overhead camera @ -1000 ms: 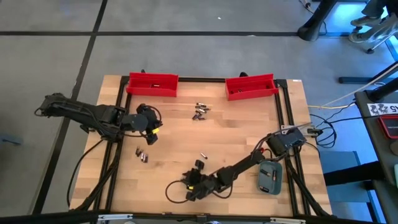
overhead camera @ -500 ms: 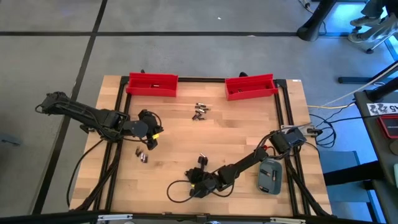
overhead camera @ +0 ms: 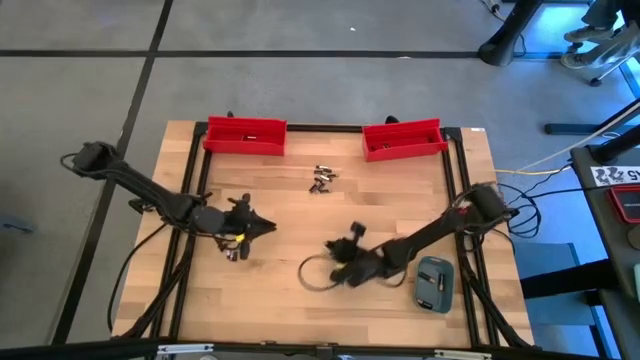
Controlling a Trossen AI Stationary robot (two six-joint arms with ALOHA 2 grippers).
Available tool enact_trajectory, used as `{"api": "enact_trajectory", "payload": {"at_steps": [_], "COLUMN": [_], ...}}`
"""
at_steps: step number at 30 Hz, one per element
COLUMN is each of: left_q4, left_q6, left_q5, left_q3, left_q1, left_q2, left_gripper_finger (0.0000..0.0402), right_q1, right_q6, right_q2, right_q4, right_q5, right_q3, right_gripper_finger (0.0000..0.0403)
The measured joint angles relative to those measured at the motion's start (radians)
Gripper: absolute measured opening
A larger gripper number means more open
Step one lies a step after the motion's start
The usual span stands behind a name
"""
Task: Sort batteries
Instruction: Put the small black battery into the right red bin
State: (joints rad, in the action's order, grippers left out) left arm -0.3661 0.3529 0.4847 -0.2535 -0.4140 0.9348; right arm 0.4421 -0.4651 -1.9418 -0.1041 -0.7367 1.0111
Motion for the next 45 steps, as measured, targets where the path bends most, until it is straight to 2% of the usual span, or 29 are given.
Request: {"api": "enact_trajectory", "payload": {"at_steps": [4, 7, 11, 16, 19, 23, 27, 30, 32, 35, 38, 39, 43, 45], "left_q4": [-0.301, -0.423, -0.493, -0.516, -0.514, -0.518, -0.547, -0.547, -0.541, -0.541, -0.542, -0.543, -0.543, -0.543], "left_q6": [-0.074, -0.127, -0.168, -0.079, -0.044, -0.073, -0.153, -0.193, -0.208, -0.211, -0.204, -0.200, -0.185, -0.185], "left_q5": [0.001, 0.023, 0.041, 0.059, 0.100, 0.152, 0.153, 0.116, 0.062, -0.011, -0.031, -0.031, -0.033, -0.034], "left_q3": [0.101, 0.129, 0.129, 0.113, 0.108, 0.103, 0.091, 0.077, 0.075, 0.072, 0.072, 0.072, 0.072, 0.072], "left_q1": [-0.003, -0.003, 0.001, 0.009, 0.026, 0.080, 0.158, 0.224, 0.268, 0.330, 0.376, 0.390, 0.435, 0.459], "left_q2": [0.064, 0.120, 0.187, 0.238, 0.248, 0.243, 0.236, 0.235, 0.235, 0.235, 0.235, 0.235, 0.235, 0.235], "left_gripper_finger": [0.0035, 0.0035, 0.0035, 0.0035, 0.0035, 0.0035, 0.0035, 0.0035, 0.0035, 0.0035, 0.0035, 0.0035, 0.0035, 0.0035], "right_q1": [-0.053, -0.110, -0.219, -0.367, -0.444, -0.524, -0.617, -0.726, -0.814, -0.993, -1.186, -1.247, -1.417, -1.463], "right_q6": [0.093, 0.167, 0.291, 0.423, 0.481, 0.554, 0.550, 0.486, 0.454, 0.511, 0.673, 0.692, 0.770, 0.816], "right_q2": [0.107, 0.158, 0.184, 0.205, 0.261, 0.410, 0.600, 0.696, 0.712, 0.692, 0.634, 0.608, 0.491, 0.436], "right_q4": [-0.333, -0.492, -0.526, -0.528, -0.497, -0.338, -0.076, 0.178, 0.327, 0.489, 0.528, 0.528, 0.524, 0.528], "right_q5": [0.099, 0.168, 0.284, 0.505, 0.585, 0.572, 0.511, 0.501, 0.517, 0.651, 0.914, 0.972, 1.083, 1.115], "right_q3": [-0.202, -0.280, -0.292, -0.261, -0.253, -0.254, -0.229, -0.156, -0.090, -0.016, -0.006, -0.007, -0.006, -0.002], "right_gripper_finger": [0.0018, 0.0018, 0.0018, 0.0018, 0.0018, 0.0018, 0.0018, 0.0018, 0.0018, 0.0018, 0.0018, 0.0018, 0.0018, 0.0018]}}
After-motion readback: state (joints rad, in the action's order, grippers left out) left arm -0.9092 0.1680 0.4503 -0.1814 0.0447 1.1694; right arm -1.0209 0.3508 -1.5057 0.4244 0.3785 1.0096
